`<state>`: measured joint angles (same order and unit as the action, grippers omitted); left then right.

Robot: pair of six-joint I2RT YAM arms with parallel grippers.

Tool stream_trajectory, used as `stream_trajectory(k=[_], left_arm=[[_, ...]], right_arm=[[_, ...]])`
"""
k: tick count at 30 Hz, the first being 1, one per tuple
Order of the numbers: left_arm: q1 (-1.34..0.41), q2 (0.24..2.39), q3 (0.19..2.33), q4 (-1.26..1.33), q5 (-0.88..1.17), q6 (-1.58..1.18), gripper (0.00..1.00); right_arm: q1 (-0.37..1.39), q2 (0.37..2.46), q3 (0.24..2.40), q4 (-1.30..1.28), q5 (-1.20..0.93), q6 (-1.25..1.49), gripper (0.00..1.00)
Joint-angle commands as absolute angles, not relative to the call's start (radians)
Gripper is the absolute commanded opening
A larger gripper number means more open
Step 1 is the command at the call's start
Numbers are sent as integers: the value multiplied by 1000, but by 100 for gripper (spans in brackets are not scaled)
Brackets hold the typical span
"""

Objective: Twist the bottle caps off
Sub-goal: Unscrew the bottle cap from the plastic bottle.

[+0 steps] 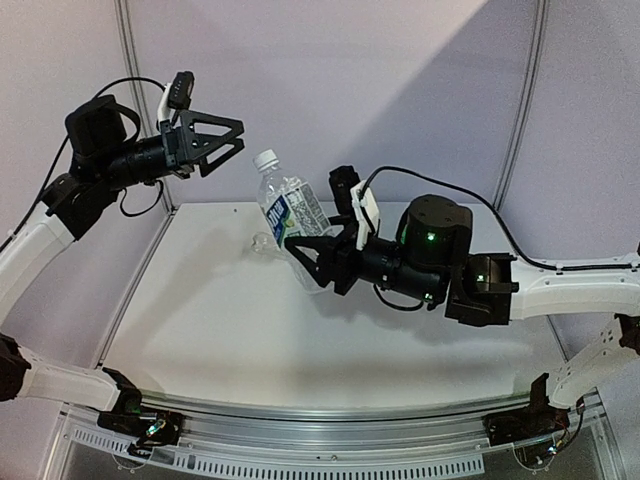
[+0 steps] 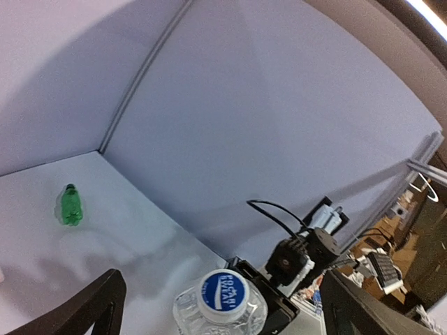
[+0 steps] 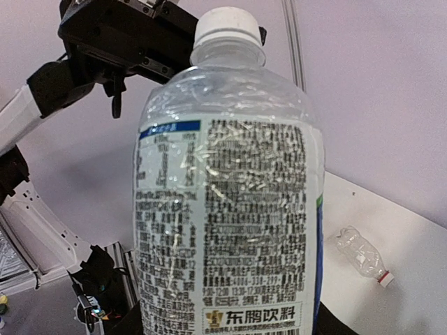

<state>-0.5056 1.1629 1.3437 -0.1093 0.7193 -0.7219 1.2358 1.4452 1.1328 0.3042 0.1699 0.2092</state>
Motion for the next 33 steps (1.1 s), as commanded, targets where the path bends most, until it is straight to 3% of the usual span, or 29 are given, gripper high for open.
stream_trajectory(k=[1,6,15,20,28,33], left_arm=[[-500,1188,1323,84,907,-738,99],[-501,1220,1331,93,938,-740,98],[-527,1268,1327,126,987,-750,87],[-530,1277,1333,120,999,-746,67],[-534,1286,1336,112,1009,-739,63],[-537,1300,1342,114,1012,-741,37]], right_arm=[[1223,1417,1129,372,71,251,0],[1217,1417,1138,368,40,256,0],[1213,1432,1174,340,27,253,0],[1212,1444,1185,338,23,250,0],[1204,1459,1201,337,18,249,0],[1204,1468,1207,335,13,249,0]])
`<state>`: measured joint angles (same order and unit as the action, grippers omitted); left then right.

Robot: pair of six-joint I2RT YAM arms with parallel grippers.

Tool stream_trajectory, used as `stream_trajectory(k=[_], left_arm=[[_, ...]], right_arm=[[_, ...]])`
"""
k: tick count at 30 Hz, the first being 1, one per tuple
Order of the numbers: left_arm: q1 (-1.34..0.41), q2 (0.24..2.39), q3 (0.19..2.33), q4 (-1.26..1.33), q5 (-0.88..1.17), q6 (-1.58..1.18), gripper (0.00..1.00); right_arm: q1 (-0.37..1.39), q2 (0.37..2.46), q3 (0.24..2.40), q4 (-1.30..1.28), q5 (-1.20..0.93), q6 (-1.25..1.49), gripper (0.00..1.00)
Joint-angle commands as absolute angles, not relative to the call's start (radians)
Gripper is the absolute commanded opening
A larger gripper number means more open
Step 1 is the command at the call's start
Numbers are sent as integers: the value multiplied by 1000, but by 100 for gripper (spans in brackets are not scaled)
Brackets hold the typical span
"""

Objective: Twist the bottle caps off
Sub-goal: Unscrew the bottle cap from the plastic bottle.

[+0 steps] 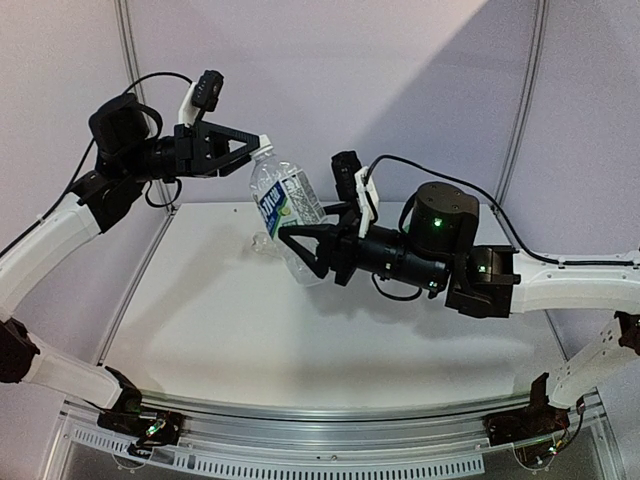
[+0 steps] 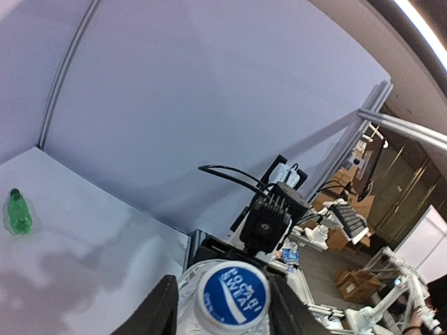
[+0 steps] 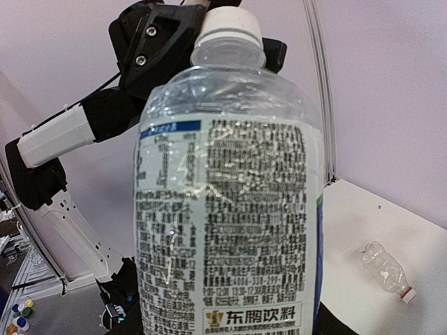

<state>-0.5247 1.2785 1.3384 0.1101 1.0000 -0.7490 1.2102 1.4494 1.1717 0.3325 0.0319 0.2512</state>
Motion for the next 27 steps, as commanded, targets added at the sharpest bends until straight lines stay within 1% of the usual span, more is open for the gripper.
stream_trajectory(k=[1,3,5,8,11,12,15,17,19,22,27], left_arm=[[-537,1300,1342,112,1012,-742,31],[-539,1304,1342,112,1009,-745,23],[-541,1307,1344,104,1003,-747,18],[-542,1318,1365,34,962,-726,14],[-542,1334,1385,-120,863,-698,13],[-543,1340,1385,-149,826,-698,12],[-547,1364,1396,-238,715,-716,12],[-548,1388,1417,-333,609,-735,13],[-548,1412,1435,-423,519,-768,12],[-548,1424,1419,-442,486,-817,12],[-549,1408,1407,-435,481,-845,14]], right_arm=[[1202,1469,1208,334,14,249,0],[1201,1472,1212,333,11,251,0],[1201,1476,1215,330,12,252,0],[1200,1483,1224,322,31,246,0],[1200,1509,1273,235,120,217,0],[1201,1536,1317,164,169,200,0],[1220,1642,1524,-99,401,117,0],[1251,1749,1630,-156,532,3,0],[1270,1812,1679,-164,603,-97,0],[1274,1849,1711,-160,634,-151,0],[1273,1850,1691,-141,636,-170,0]])
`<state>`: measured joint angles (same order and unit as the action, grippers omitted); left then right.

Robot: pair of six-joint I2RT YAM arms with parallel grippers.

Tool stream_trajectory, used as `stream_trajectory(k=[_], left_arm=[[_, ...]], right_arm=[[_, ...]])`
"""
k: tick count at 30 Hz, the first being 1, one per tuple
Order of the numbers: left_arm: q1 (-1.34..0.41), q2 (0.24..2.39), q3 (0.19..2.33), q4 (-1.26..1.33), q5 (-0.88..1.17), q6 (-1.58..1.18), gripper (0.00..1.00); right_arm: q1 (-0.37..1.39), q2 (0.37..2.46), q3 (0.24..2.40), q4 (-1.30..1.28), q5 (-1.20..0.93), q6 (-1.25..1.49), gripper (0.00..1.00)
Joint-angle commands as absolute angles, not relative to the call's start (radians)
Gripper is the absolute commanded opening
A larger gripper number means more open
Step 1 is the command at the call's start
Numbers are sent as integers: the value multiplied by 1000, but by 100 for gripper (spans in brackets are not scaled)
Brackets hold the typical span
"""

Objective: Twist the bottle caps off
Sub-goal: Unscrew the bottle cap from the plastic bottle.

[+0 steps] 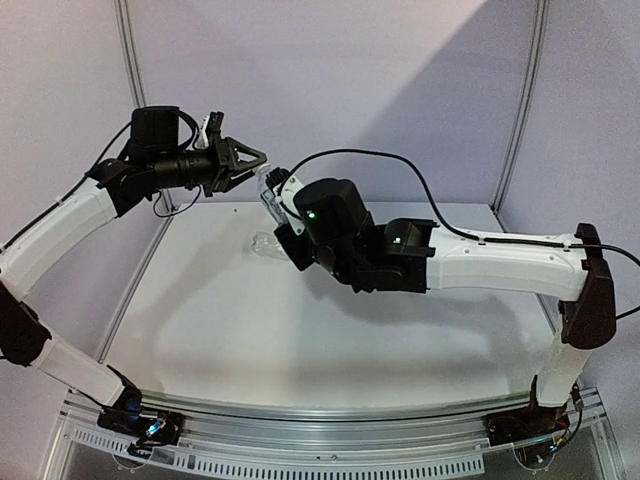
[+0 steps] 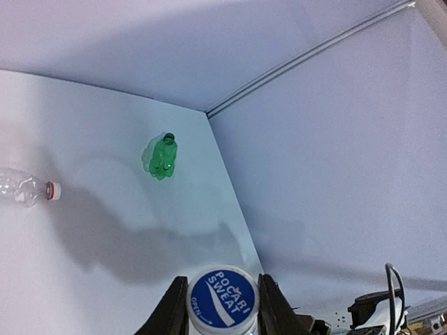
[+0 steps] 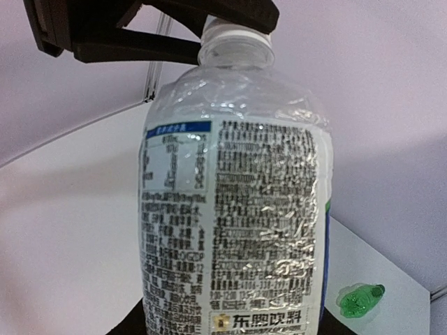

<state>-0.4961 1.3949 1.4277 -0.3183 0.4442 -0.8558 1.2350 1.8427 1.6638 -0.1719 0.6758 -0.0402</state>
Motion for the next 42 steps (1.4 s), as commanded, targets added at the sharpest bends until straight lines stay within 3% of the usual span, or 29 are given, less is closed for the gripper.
stream_trajectory(k=[1,6,15,20,36,42], left_arm=[[-549,1406,1409,-440,478,-843,15],[-549,1397,1405,-417,503,-830,25],[-533,1366,1410,-398,501,-833,79],[-526,1340,1414,-381,502,-851,98],[-436,1228,1424,-321,657,-656,99],[-417,1221,1415,-236,852,-583,99]], right_arm=[[1273,1846,1679,-130,634,-170,0],[1273,1804,1606,-53,616,-162,0],[1274,1720,1493,35,603,-146,0],[1274,1691,1457,55,611,-135,0],[1273,1586,1334,133,569,-68,0],[1249,1480,1197,258,320,3,0]])
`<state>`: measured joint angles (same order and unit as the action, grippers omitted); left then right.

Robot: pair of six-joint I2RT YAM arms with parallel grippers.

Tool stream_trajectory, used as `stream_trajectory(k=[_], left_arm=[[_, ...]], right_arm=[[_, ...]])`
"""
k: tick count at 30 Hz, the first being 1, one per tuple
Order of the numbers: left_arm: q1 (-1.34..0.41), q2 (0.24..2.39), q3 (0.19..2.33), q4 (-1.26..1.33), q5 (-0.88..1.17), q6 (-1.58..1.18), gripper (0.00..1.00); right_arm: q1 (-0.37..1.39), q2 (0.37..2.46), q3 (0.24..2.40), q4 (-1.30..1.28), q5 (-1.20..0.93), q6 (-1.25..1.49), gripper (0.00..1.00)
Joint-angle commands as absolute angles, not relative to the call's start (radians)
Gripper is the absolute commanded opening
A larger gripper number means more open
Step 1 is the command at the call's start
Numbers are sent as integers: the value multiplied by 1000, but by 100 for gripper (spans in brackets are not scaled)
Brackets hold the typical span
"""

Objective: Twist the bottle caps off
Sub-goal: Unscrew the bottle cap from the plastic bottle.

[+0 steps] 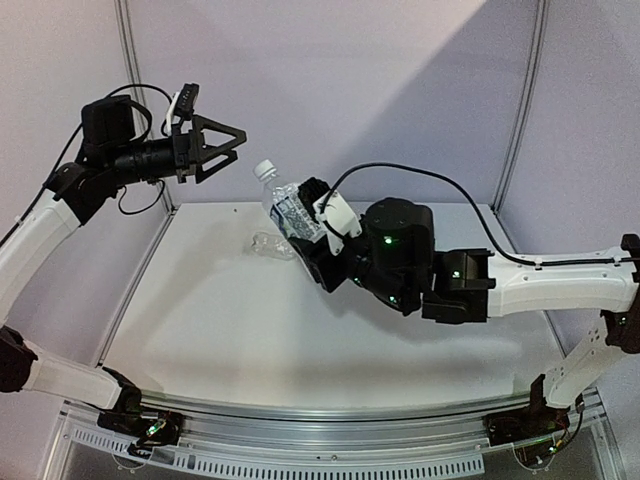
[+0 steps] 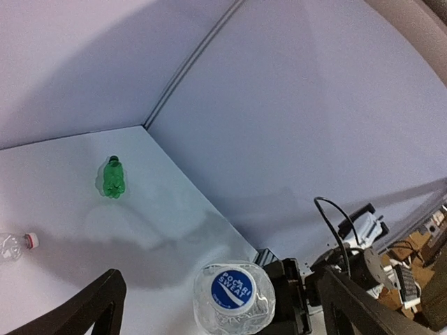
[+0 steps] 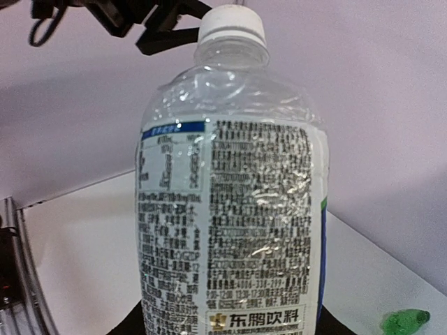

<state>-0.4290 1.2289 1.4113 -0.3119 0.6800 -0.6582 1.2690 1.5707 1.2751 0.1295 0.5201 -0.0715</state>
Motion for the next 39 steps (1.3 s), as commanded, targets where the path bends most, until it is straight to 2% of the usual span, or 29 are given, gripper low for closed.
stream_trajectory(k=[1,8,17,26,31,39], left_arm=[[-416,1220,1406,-201,885,-590,99],[-423,1215,1315,29,997,-676,98],[-453,1225,1295,59,998,-674,97],[-488,1245,1295,84,980,-673,87],[-501,1252,1294,91,976,-674,74],[-508,1264,1293,79,965,-673,37]], right_arm=[[1239,1459,1177,280,279,46,0],[1205,1419,1144,346,125,166,0],[1193,1457,1192,334,42,202,0],[1191,1490,1225,324,11,224,0],[1188,1497,1234,315,12,223,0],[1184,1504,1249,295,-34,218,0]])
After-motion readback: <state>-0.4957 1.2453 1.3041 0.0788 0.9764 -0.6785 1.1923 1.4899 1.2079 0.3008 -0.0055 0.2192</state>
